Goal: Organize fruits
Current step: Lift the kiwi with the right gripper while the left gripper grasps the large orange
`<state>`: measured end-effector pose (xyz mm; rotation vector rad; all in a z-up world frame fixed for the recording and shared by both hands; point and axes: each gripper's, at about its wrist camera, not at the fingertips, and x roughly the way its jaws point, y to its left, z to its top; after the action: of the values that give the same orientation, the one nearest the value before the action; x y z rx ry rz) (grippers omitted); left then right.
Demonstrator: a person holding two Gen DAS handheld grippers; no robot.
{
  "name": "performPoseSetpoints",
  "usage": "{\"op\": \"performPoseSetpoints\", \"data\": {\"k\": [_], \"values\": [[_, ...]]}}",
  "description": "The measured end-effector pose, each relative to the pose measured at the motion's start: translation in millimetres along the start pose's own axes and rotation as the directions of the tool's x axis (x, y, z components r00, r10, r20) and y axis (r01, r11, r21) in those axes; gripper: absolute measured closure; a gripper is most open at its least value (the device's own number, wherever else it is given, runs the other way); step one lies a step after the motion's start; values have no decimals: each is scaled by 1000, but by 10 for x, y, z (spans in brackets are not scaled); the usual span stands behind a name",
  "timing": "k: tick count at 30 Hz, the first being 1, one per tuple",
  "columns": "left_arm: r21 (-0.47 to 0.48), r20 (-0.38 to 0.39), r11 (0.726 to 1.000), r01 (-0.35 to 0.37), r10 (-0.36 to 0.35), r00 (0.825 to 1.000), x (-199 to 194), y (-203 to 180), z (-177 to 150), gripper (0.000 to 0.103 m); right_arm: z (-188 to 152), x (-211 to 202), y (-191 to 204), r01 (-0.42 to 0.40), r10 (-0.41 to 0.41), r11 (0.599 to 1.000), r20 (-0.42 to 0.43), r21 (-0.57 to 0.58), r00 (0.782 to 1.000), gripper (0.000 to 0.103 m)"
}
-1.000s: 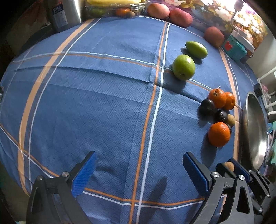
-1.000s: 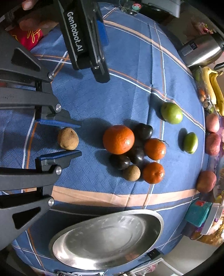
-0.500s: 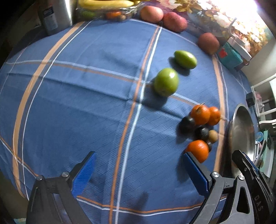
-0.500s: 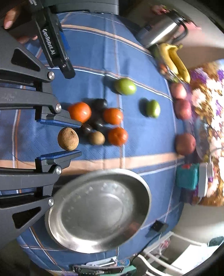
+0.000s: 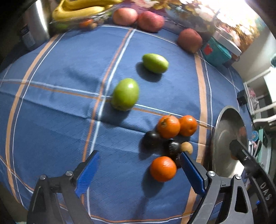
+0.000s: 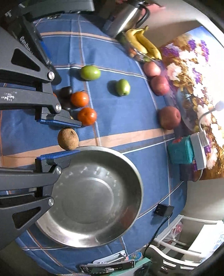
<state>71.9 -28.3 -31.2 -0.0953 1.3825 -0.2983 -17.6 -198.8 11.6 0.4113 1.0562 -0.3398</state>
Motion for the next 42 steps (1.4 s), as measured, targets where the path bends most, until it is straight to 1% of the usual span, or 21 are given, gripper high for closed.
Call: {"op": "performPoseSetpoints", "data": {"k": [3,8,12,16,19,21,24,27,30,42], "values": [[27,3,1000,-15,15,1000,56,-84,-19,14,54,-31,-46,10,-11,1000,18,4,1000,76],[53,-22,999,-8,10,1000,180,-196,-105,15,46,-26,-152,11,-12,1000,27,25,1000,76],[76,-31,997,-1,3,1000,240,-273,-172,20,9,-8,-199,7,-8,999,21,40,1000,76],[90,-35,996,3,0,999,276,-325,-212,26,-3,-46,-199,-5,4,999,33,37,999,76],[98,-41,995,10,-6,999,283,-334,-250,34,-15,-53,-188,-17,16,999,35,33,999,76],[104,-53,994,24,-19,998,299,-345,-270,43,-26,-49,-187,-27,26,999,31,30,999,76],[103,-64,994,42,-35,997,270,-320,-333,52,-34,-41,-196,-35,34,999,28,37,999,76],[110,-59,993,44,-38,998,256,-330,-354,58,-34,-39,-205,-43,42,998,28,40,999,76],[115,-53,993,39,-33,998,289,-388,-365,60,-32,-37,-208,-49,47,998,27,42,999,76],[113,-46,993,33,-28,999,210,-324,-376,62,-41,55,-219,-67,68,997,-6,49,998,76]]}}
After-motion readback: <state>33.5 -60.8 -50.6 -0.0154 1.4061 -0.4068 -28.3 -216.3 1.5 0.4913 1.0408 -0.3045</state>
